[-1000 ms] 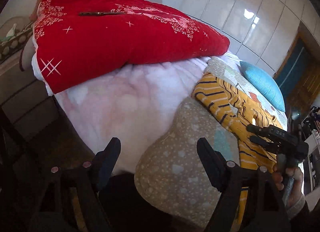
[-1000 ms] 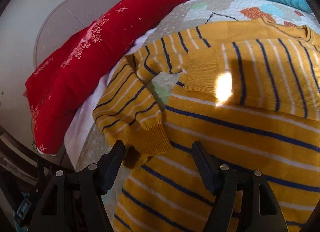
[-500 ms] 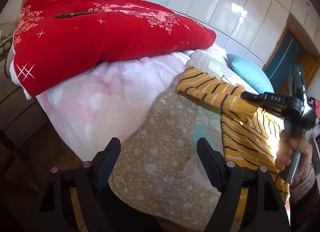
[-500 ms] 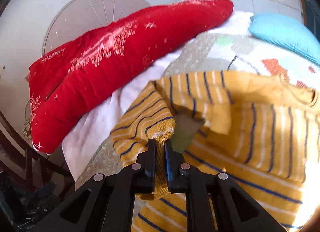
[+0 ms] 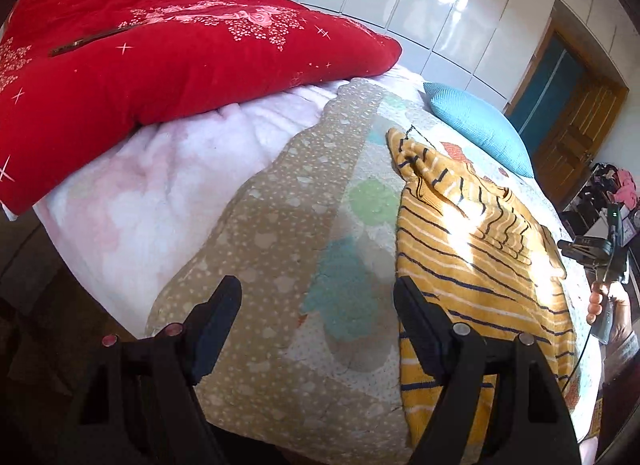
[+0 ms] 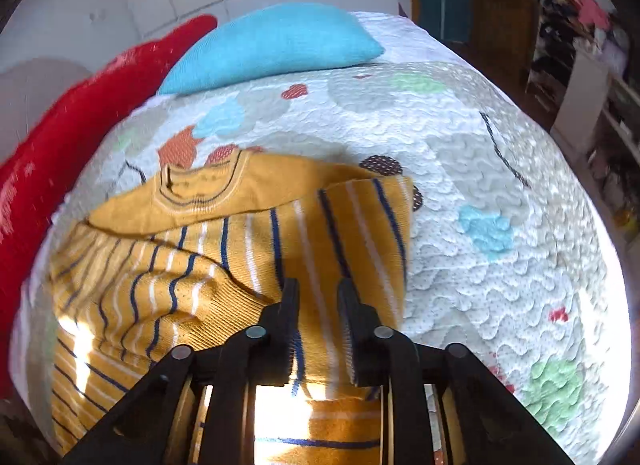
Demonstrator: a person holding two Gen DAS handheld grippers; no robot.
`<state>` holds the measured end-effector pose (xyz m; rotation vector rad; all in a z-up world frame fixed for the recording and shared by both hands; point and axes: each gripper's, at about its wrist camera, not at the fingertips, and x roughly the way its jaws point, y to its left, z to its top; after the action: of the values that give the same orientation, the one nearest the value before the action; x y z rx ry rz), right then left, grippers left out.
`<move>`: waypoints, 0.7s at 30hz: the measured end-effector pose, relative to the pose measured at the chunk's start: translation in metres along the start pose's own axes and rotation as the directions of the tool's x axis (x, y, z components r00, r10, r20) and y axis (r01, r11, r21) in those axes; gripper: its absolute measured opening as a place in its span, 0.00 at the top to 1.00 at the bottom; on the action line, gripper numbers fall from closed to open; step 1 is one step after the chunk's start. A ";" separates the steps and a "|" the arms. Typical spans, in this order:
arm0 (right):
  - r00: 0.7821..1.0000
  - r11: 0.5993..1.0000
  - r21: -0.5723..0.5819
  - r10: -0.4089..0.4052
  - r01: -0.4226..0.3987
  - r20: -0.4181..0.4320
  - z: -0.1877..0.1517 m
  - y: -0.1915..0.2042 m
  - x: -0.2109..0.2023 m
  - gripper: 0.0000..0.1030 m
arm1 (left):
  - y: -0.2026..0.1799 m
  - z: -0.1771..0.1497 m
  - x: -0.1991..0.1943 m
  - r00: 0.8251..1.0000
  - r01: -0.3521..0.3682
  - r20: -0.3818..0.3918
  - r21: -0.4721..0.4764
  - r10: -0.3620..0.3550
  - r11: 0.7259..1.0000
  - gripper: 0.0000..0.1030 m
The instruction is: Fold small clothes
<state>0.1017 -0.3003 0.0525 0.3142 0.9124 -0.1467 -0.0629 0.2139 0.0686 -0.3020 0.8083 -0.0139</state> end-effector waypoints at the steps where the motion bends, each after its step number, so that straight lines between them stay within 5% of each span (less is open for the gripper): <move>1: 1.000 0.999 0.037 0.022 -0.023 0.016 -0.002 -0.012 -0.006 0.68 | -0.004 0.000 0.004 1.000 -0.003 -0.008 0.011 0.003 1.000 0.25; 7: 0.988 0.988 0.023 0.151 -0.152 0.019 -0.018 -0.004 -0.011 0.49 | -0.031 0.000 0.023 0.997 0.039 -0.061 0.024 -0.037 0.999 0.25; 14: 0.992 0.991 -0.076 0.103 -0.108 -0.067 -0.025 0.042 0.042 0.48 | -0.065 -0.007 0.028 0.994 0.077 -0.082 0.101 -0.069 0.992 0.25; 15: 0.992 0.991 -0.080 0.105 -0.110 -0.071 -0.026 0.045 0.046 0.61 | -0.066 -0.008 0.028 0.994 0.077 -0.083 0.107 -0.068 0.991 0.25; 16: 0.991 0.988 -0.089 0.120 -0.126 -0.061 -0.026 0.049 0.044 0.90 | -0.067 -0.008 0.029 0.994 0.076 -0.084 0.110 -0.067 0.991 0.25; 21: 0.992 0.984 -0.144 0.113 -0.105 0.051 -0.021 0.052 0.011 0.92 | -0.059 -0.008 0.034 0.995 0.059 -0.085 0.106 -0.050 0.993 0.25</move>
<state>0.1059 -0.2443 0.0421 0.2261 0.8406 0.0099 -0.0390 0.1510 0.0554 -0.2215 0.8778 -0.1214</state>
